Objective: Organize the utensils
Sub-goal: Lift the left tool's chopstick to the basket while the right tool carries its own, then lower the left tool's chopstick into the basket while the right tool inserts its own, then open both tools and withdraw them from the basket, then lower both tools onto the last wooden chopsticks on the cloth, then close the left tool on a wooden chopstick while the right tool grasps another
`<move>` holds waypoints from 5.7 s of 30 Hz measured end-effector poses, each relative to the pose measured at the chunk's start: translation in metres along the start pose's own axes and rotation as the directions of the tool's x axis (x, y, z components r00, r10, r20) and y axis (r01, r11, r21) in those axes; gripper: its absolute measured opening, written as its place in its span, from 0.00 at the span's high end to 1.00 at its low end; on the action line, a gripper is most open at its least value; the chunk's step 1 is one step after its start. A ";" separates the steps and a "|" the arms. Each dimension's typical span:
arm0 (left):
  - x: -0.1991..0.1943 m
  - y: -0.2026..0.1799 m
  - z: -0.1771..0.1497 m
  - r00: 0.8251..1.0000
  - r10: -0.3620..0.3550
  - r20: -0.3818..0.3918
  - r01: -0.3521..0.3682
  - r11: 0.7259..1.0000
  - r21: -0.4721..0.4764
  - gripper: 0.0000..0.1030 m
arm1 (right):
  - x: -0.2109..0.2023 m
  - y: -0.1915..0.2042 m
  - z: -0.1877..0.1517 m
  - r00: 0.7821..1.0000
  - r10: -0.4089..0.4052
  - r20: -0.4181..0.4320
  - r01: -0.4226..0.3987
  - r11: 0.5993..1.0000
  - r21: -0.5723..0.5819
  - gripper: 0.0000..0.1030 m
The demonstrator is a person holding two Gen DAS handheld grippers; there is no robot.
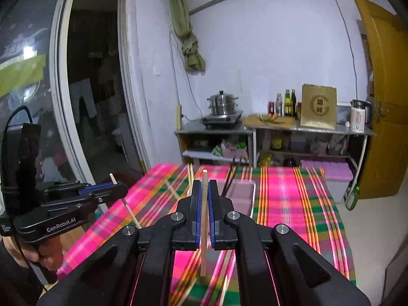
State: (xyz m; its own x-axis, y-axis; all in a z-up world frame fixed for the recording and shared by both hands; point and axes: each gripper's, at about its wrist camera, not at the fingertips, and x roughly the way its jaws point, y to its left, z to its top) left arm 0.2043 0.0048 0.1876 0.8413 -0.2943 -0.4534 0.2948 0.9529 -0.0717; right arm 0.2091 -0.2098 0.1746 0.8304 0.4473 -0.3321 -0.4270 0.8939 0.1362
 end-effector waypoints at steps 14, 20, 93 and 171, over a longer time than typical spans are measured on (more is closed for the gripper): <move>0.056 0.020 0.043 0.999 0.016 0.051 -0.015 1.000 -0.010 0.94 | 0.067 -0.015 0.038 0.999 0.000 0.050 -0.001 1.000 0.031 0.96; 0.079 0.025 0.046 0.998 0.013 0.056 -0.012 1.000 -0.010 0.94 | 0.094 -0.017 0.038 0.999 0.006 0.052 -0.008 1.000 0.027 0.96; 0.065 -0.019 -0.178 0.957 -0.050 -0.285 0.019 0.994 -0.108 0.50 | 0.033 -0.036 -0.174 0.934 -0.043 -0.354 0.057 0.998 0.030 0.70; 0.114 -0.020 -0.122 0.924 -0.004 -0.383 0.033 0.997 0.068 0.95 | 0.097 -0.039 -0.140 0.896 -0.053 -0.441 0.056 0.998 -0.006 0.95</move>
State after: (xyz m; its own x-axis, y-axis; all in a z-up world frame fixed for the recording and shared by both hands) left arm 0.2390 -0.0390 0.0289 0.6020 -0.2476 -0.7591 0.3524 0.9355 -0.0257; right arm 0.2563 -0.2054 0.0067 0.6088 0.3411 -0.7163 -0.3825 0.9172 0.1116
